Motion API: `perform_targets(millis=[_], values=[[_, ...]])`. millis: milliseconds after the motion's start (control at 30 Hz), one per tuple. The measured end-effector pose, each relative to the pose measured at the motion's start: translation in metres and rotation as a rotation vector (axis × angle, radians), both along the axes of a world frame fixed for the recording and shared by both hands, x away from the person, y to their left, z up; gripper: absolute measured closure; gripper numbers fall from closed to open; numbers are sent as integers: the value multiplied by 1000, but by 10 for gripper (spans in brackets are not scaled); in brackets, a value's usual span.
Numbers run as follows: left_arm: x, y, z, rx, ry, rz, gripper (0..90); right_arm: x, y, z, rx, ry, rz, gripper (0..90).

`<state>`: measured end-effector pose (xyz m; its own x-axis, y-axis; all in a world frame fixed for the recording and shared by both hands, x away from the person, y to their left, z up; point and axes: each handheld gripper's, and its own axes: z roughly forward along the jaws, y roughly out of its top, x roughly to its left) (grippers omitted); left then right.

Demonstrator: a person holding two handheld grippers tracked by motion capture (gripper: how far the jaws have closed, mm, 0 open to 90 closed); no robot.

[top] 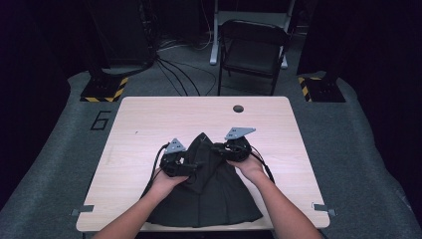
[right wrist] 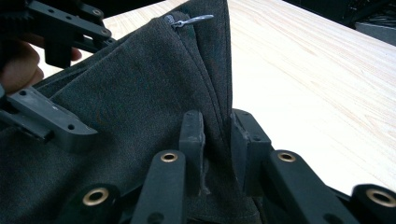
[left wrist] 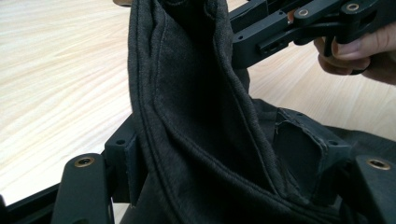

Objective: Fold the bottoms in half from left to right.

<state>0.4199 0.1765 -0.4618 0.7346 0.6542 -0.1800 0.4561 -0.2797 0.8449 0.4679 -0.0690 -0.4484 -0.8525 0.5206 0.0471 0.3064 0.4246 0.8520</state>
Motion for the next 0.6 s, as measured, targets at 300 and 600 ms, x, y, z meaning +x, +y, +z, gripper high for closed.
perform_targets(millis=[300, 600], values=[[3, 1, -2, -14, 7, -36, 439, -1, -1, -1, 10, 3, -10, 747], [1, -1, 1, 19, -10, -60, 778, -1, -5, -1, 22, 7, -14, 704]])
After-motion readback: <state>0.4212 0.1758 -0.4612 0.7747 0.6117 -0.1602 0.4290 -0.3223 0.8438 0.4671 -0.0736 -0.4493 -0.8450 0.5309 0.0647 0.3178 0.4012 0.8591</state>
